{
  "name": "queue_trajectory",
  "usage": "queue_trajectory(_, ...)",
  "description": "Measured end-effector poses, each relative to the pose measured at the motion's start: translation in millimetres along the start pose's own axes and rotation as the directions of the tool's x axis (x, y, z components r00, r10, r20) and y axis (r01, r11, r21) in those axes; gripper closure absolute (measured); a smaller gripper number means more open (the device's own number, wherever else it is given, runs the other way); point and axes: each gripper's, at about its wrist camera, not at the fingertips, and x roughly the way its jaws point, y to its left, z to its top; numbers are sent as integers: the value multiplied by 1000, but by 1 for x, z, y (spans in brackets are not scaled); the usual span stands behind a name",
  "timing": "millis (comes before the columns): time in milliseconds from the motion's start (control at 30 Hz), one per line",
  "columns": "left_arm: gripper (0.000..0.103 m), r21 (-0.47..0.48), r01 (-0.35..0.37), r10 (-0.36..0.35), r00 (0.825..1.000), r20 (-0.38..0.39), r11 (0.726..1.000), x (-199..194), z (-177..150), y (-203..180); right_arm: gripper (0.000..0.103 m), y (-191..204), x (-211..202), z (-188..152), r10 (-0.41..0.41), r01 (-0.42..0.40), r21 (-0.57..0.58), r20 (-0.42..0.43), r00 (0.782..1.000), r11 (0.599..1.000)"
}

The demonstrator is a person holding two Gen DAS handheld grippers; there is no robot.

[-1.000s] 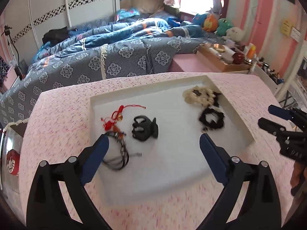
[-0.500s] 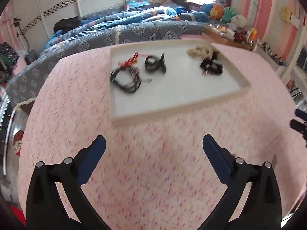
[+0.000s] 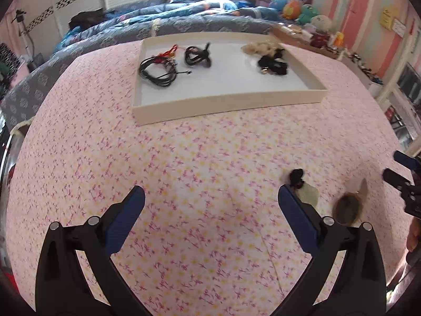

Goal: Organize jewelry
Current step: 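Withdraw both tools from the tray toward the jade pendant and white-strap watch, then grasp the black knot jade pendant with the left tool while the right tool grasps the white-strap watch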

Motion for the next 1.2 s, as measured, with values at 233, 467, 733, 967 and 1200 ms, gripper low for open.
queue_trajectory(233,3,-2,25,-25,998,-52,1000,4,2,-5,21,4,13,1,24,-26,-28,-79,997,999)
queue_trajectory(467,10,-13,53,-53,995,-78,999,16,13,-8,22,9,22,5,35,-56,-130,-157,987,990)
queue_trajectory(733,33,74,114,-108,991,-80,991,18,16,-37,27,20,28,7,98,-136,-179,-206,974,974)
queue_trajectory(967,54,101,222,-200,961,-189,970,30,24,-54,36,28,36,9,108,-160,-204,-244,964,966)
queue_trajectory(1200,67,159,246,-198,942,-270,956,44,28,-74,43,31,47,11,119,-182,-212,-278,953,960)
